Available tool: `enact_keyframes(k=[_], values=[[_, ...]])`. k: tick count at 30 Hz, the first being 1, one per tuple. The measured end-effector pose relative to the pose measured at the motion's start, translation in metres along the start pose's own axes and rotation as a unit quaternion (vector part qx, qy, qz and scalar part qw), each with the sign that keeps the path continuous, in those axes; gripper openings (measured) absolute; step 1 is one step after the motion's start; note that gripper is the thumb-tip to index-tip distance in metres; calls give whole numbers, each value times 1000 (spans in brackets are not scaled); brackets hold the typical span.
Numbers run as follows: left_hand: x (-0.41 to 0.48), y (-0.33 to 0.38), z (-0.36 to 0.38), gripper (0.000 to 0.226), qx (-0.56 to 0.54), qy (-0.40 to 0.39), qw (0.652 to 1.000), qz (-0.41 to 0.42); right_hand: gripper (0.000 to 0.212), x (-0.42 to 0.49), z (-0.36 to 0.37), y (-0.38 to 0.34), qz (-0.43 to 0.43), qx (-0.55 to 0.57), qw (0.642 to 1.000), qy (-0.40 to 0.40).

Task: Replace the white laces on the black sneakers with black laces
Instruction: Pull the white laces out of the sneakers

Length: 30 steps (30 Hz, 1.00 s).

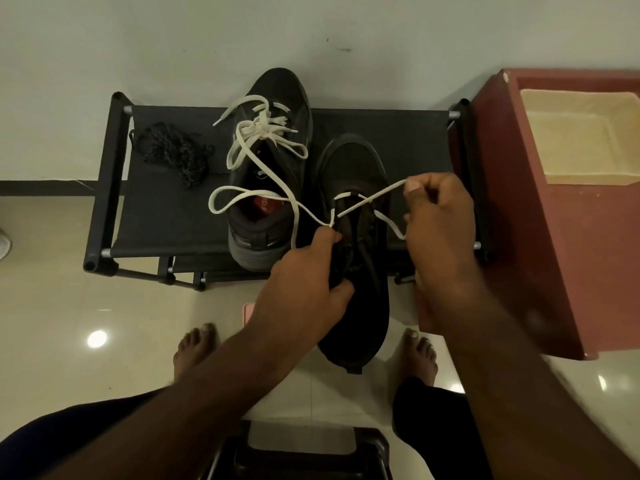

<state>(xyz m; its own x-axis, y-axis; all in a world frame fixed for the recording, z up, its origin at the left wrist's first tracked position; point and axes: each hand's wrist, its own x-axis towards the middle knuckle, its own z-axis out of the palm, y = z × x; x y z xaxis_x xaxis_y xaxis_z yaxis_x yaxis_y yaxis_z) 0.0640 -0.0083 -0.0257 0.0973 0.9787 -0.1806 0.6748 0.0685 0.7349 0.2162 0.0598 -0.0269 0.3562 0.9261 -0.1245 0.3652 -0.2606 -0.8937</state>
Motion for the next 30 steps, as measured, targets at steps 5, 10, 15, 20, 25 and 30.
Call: enact_keyframes(k=[5,10,15,20,25,30], values=[[1,0,0,47,5,2,1000,6,22,-10,3,-2,-182,-115,975,-55],[2,0,2,43,1,8,1000,14,25,-16,11,4,-164,-141,963,-160],[2,-2,4,43,-1,1,1000,15,24,-17,13,1,-151,-165,958,-181],[3,-2,4,45,-2,-2,1000,14,9,-16,14,-1,-142,-207,950,-187],[3,-1,4,48,-18,9,1000,7,17,-11,13,-1,-94,-89,987,-94],[2,-1,3,52,-36,1,999,-4,6,2,-6,-1,46,67,996,45]])
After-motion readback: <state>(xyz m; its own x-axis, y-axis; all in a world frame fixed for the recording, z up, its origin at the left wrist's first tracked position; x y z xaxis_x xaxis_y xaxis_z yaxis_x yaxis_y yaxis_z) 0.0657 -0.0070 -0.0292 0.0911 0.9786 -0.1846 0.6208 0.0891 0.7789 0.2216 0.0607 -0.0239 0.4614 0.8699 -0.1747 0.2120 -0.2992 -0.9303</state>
